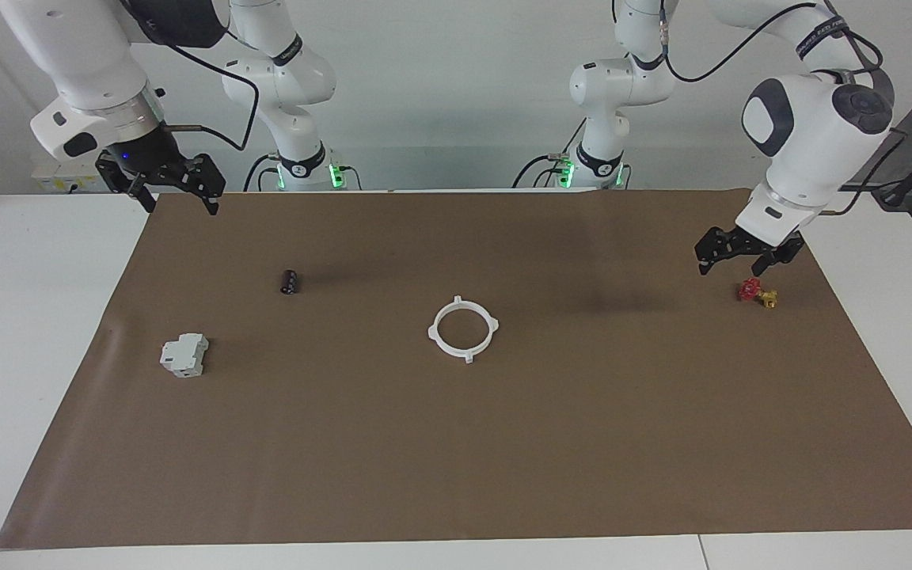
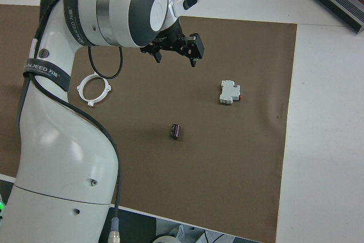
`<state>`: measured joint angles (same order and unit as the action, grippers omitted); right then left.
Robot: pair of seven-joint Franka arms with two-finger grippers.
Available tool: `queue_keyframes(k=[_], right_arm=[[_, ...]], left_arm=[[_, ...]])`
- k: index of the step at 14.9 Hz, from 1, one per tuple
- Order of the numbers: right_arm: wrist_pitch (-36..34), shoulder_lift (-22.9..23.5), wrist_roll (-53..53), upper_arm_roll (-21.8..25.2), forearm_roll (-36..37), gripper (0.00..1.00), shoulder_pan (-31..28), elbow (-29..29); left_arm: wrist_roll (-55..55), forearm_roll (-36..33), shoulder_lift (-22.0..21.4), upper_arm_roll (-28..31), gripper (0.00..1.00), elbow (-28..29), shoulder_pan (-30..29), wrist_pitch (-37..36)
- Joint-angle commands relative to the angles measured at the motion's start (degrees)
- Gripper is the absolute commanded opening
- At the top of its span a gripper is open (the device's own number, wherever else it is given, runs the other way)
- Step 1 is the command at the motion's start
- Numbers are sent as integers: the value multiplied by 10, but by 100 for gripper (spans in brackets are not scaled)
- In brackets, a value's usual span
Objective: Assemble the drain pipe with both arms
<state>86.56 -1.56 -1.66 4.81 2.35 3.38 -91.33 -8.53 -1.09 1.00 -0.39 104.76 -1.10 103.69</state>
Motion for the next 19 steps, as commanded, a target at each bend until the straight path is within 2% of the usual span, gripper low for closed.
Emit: queue_keyframes(k=[1, 7, 9, 16, 19], right_arm=[[13, -9, -1, -2, 5, 100, -1, -13], [13, -10, 0, -2, 5, 100, -1, -13], [14, -9, 0, -2, 5, 100, -1, -13], [14, -9, 0, -2, 5, 100, -1, -13], [15, -9, 1, -2, 5, 100, -1, -13]], left_arm=[[-2, 7, -10, -2, 100, -39, 4, -75], [34, -21, -33, -1, 100, -41, 44, -109], [38, -20, -30, 34, 100, -42, 76, -134], [64, -1, -34, -7, 100, -86, 45, -218], [109, 1, -35, -27, 100, -85, 44, -211]])
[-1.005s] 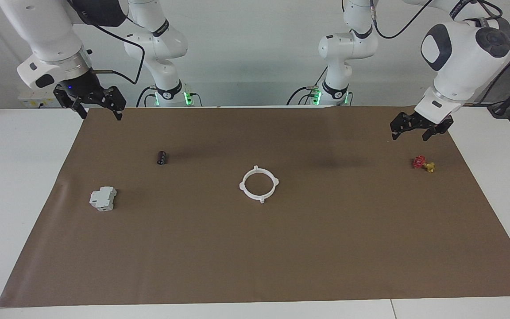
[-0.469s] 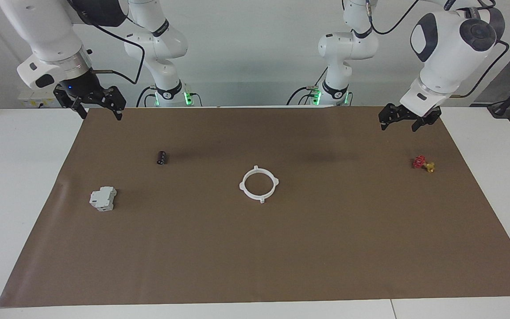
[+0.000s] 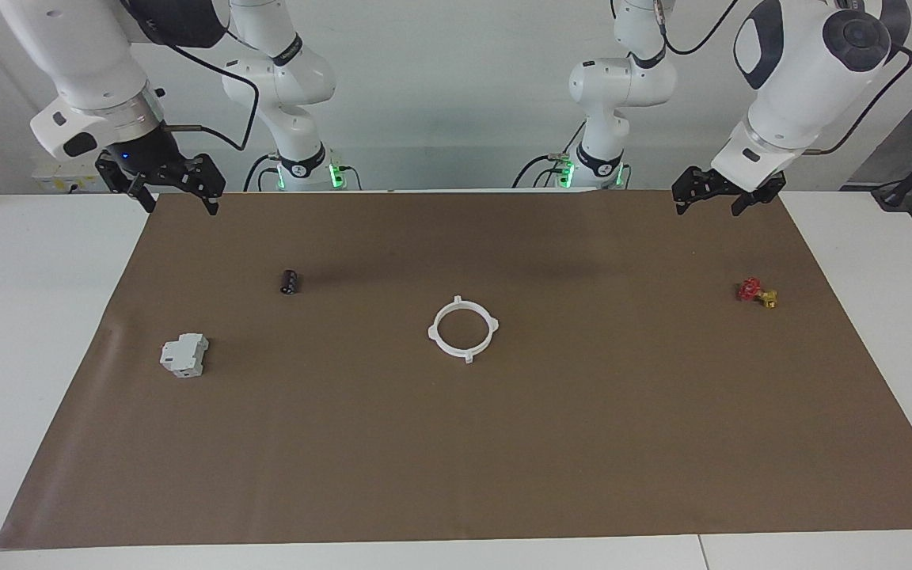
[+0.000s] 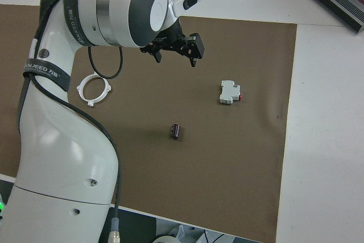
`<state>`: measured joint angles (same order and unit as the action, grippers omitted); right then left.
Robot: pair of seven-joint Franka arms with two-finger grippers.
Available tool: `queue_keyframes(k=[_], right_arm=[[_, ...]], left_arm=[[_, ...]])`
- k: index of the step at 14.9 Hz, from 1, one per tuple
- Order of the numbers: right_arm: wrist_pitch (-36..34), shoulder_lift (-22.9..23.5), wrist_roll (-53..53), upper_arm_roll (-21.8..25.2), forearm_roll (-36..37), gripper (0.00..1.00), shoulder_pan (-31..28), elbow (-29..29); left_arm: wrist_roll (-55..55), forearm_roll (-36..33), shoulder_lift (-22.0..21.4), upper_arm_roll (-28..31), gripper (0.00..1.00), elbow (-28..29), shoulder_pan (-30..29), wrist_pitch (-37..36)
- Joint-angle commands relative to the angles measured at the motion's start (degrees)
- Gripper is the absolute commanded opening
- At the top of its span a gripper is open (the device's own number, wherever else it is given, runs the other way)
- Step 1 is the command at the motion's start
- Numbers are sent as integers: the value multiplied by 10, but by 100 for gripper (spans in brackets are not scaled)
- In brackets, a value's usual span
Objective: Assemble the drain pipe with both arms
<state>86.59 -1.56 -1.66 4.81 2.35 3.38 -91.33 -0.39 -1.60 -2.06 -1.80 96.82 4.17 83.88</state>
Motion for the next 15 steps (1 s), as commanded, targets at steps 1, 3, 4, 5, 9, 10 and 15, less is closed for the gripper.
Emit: queue_keyframes(k=[1, 3, 4, 5, 9, 10, 15], right_arm=[[15, -10, 1, -2, 4, 100, -1, -13], [15, -9, 2, -2, 4, 100, -1, -13], [15, -9, 2, -2, 4, 100, -1, -13], [16, -10, 3, -2, 4, 100, -1, -13], [16, -9, 3, -2, 4, 100, -1, -13], [16, -9, 2, -2, 4, 100, -1, -13], [16, -9, 1, -2, 4, 100, -1, -13]], left_arm=[[28, 6, -3, -13, 100, -8, -10, -13], [23, 7, -4, -9, 100, -7, -12, -8], [24, 7, -4, -9, 100, -6, -12, -2], [26, 7, -6, -12, 100, -7, -11, 1], [22, 6, -22, -9, 100, -4, -10, 16], [21, 6, -28, -8, 100, -4, -11, 16], [21, 5, -33, -5, 100, 0, -8, 17]])
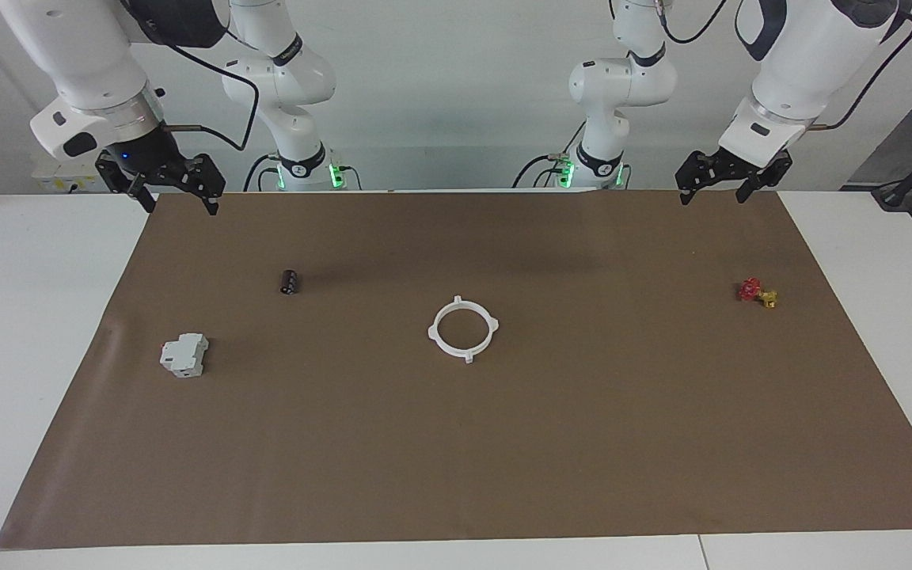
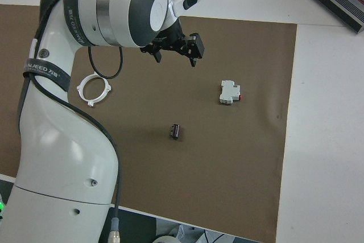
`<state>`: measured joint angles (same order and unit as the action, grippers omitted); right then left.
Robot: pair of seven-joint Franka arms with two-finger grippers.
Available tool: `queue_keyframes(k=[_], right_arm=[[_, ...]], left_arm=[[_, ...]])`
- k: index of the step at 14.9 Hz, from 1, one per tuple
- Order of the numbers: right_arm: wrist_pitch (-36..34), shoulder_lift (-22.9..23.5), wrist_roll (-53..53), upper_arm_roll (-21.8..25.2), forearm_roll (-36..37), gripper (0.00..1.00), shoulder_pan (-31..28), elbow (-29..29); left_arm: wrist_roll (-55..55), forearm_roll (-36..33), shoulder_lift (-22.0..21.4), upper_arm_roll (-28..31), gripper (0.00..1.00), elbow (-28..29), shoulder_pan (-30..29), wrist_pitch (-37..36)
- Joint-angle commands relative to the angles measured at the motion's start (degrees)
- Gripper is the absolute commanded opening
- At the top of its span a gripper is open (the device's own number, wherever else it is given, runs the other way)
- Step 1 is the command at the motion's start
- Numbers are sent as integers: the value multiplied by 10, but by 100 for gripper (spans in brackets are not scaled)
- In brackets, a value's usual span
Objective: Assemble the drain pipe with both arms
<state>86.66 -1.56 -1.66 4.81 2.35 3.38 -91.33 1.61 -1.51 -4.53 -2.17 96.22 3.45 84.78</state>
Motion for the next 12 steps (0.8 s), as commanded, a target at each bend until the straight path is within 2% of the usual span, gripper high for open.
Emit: queue_keyframes(k=[1, 5, 7, 10, 12], right_arm=[[15, -10, 2, -2, 4, 100, -1, -13], [15, -9, 2, -2, 4, 100, -1, -13], [15, -9, 2, -2, 4, 100, -1, -13], [15, -9, 1, -2, 3, 100, -1, -13], [15, -9, 1, -2, 4, 100, -1, -13]], left_arm=[[0, 4, -8, -1, 100, 6, -1, 8], [6, 4, -9, -1, 100, 9, 2, 15], [3, 5, -12, -1, 100, 20, 2, 48], [6, 5, -27, -1, 100, 68, 0, 126], [6, 4, -26, -1, 100, 66, -1, 130]])
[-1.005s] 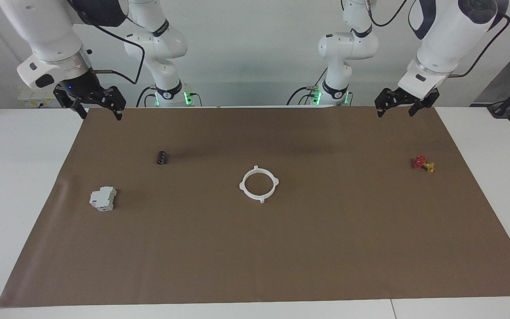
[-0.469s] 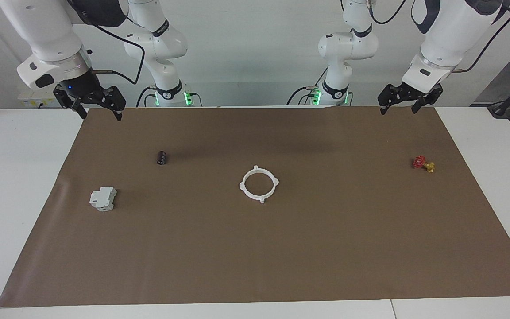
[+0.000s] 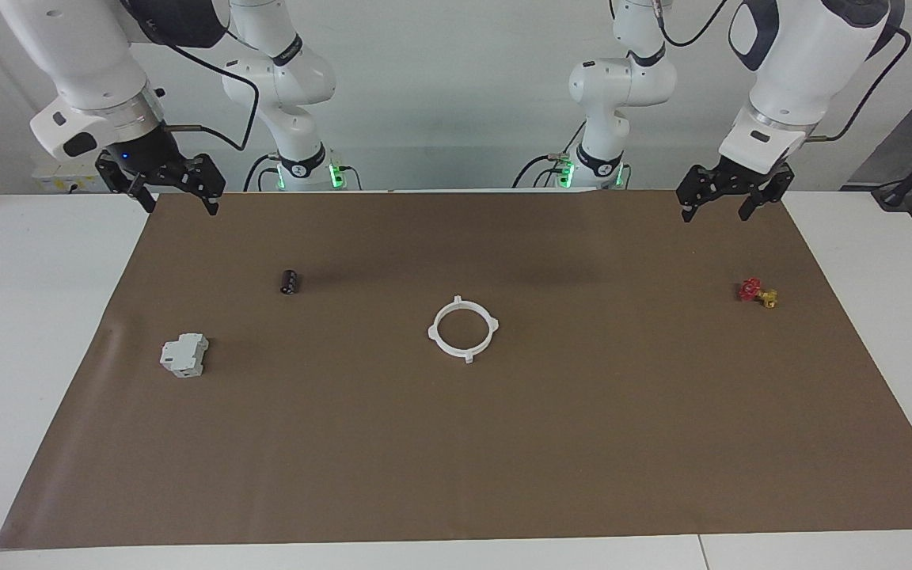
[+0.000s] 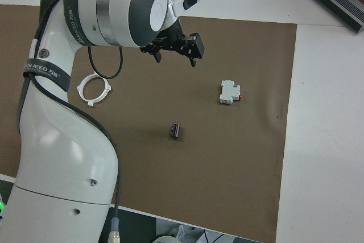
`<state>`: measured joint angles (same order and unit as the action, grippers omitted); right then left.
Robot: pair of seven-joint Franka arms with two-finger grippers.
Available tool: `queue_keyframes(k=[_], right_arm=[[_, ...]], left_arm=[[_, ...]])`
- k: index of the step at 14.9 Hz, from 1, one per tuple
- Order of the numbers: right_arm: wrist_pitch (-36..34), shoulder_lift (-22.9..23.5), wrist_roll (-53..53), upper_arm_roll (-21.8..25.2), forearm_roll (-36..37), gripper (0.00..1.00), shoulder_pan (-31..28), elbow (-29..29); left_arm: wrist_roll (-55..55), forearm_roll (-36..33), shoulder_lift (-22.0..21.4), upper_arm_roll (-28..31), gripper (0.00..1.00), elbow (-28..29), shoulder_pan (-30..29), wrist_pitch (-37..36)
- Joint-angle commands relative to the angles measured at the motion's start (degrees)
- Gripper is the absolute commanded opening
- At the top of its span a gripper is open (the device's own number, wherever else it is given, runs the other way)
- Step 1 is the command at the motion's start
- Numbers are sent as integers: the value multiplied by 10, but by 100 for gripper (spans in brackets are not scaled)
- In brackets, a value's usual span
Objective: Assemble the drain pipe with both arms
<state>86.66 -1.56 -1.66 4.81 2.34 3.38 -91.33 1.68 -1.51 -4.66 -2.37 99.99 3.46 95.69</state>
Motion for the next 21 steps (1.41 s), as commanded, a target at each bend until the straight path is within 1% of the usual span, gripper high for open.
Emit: queue_keyframes(k=[1, 7, 8, 11, 12, 21], right_arm=[[15, -9, 1, -2, 4, 100, -1, -13], [15, -9, 1, -2, 3, 100, -1, -13], [15, -9, 1, -2, 3, 100, -1, -13], [15, -9, 0, -2, 4, 100, -1, -13], [15, -9, 1, -2, 4, 100, -1, -13], [15, -9, 0, -2, 3, 100, -1, -13]], left_arm=[[3, 4, -25, 1, 100, 28, -1, 20], [7, 5, -19, 2, 100, 25, -4, 49], [7, 5, -15, 2, 100, 14, -4, 50], [6, 7, 25, 3, 100, -47, -4, 28], [7, 8, 29, 3, 100, -52, -3, 25], [3, 7, 25, 3, 100, -41, -3, 26]])
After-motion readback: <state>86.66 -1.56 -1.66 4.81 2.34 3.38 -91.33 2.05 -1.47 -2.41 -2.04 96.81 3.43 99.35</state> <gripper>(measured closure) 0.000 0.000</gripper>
